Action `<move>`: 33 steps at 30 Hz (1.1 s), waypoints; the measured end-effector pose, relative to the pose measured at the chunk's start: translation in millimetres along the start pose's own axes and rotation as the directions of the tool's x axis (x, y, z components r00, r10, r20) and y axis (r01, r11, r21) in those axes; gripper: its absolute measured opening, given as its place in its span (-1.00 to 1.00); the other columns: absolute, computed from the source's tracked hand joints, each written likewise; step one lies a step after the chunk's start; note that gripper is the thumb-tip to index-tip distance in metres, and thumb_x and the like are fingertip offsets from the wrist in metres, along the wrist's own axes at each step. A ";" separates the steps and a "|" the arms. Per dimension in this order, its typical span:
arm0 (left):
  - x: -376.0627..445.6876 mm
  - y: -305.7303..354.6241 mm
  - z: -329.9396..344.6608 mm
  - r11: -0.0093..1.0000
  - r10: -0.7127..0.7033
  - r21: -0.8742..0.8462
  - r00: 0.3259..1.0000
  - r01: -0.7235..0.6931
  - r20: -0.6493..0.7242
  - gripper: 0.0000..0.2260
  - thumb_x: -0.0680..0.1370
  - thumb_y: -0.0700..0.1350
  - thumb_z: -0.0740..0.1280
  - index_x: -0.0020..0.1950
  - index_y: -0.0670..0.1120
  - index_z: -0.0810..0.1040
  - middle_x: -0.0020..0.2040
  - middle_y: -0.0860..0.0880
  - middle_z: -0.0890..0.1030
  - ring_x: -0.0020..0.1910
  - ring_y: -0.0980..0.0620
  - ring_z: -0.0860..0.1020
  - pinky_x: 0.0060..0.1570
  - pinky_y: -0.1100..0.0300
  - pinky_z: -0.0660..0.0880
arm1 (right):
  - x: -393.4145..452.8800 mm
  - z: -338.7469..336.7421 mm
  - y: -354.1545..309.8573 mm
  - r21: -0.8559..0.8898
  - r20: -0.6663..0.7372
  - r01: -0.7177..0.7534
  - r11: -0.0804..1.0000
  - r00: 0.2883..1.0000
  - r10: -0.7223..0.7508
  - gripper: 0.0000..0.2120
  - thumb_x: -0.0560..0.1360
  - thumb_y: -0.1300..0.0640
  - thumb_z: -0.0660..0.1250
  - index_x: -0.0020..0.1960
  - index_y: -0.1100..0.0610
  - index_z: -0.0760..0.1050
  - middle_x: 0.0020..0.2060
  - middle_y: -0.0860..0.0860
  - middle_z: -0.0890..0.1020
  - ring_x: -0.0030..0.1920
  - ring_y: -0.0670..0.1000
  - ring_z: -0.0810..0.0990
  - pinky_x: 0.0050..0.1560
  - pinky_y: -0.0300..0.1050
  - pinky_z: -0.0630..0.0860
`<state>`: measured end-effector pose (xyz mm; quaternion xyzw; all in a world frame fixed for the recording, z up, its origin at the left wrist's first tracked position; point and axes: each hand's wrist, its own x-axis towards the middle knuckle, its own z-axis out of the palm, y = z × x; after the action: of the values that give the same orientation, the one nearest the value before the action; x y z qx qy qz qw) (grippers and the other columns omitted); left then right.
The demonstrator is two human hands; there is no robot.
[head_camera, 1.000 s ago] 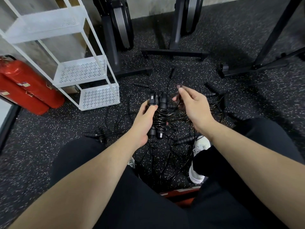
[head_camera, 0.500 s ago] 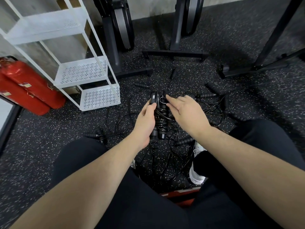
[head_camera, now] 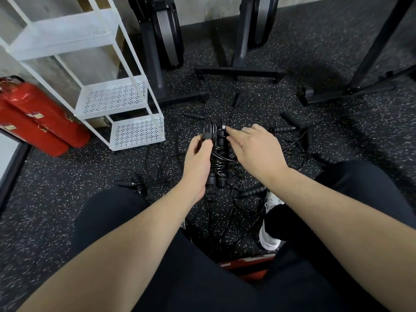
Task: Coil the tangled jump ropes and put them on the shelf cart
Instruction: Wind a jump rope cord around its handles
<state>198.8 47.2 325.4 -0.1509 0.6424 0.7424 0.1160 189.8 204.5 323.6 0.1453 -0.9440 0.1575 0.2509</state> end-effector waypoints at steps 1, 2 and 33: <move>0.5 -0.8 -0.6 1.000 0.006 0.007 1.000 -0.006 0.009 -0.85 0.68 -0.08 0.23 0.16 0.02 0.58 -0.07 -0.01 0.65 -0.17 0.05 0.61 -0.21 0.12 0.60 | -0.3 0.9 2.4 0.025 -0.003 0.037 0.999 0.999 -0.037 -0.57 0.64 0.00 0.12 0.26 0.21 0.64 -0.28 0.07 0.67 -0.28 0.12 0.51 -0.19 -0.01 0.57; 1.4 -1.6 -1.4 1.000 -0.001 0.010 1.000 0.000 0.020 -0.86 0.68 -0.08 0.23 0.15 0.02 0.57 -0.08 -0.01 0.65 -0.18 0.05 0.61 -0.22 0.13 0.59 | -0.1 0.8 5.0 0.044 -0.004 0.074 0.996 0.997 -0.074 -0.58 0.64 0.02 0.13 0.25 0.24 0.63 -0.28 0.08 0.67 -0.29 0.12 0.51 -0.17 0.00 0.57; 6.4 0.7 -6.6 0.978 -0.206 0.084 0.956 0.192 0.210 -0.78 0.68 0.04 0.29 0.31 0.16 0.58 0.14 -0.05 0.72 0.06 -0.05 0.69 -0.01 0.00 0.61 | -6.5 -11.5 -10.3 0.469 0.301 -0.542 0.698 0.840 0.451 -0.54 0.54 -0.05 0.46 0.41 -0.02 0.48 -0.05 -0.17 0.59 -0.04 -0.16 0.55 0.01 -0.28 0.47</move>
<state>193.2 40.4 322.8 -0.1288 0.6302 0.7186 0.2643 203.8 200.7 332.0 -0.0390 -0.8821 0.4642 0.0701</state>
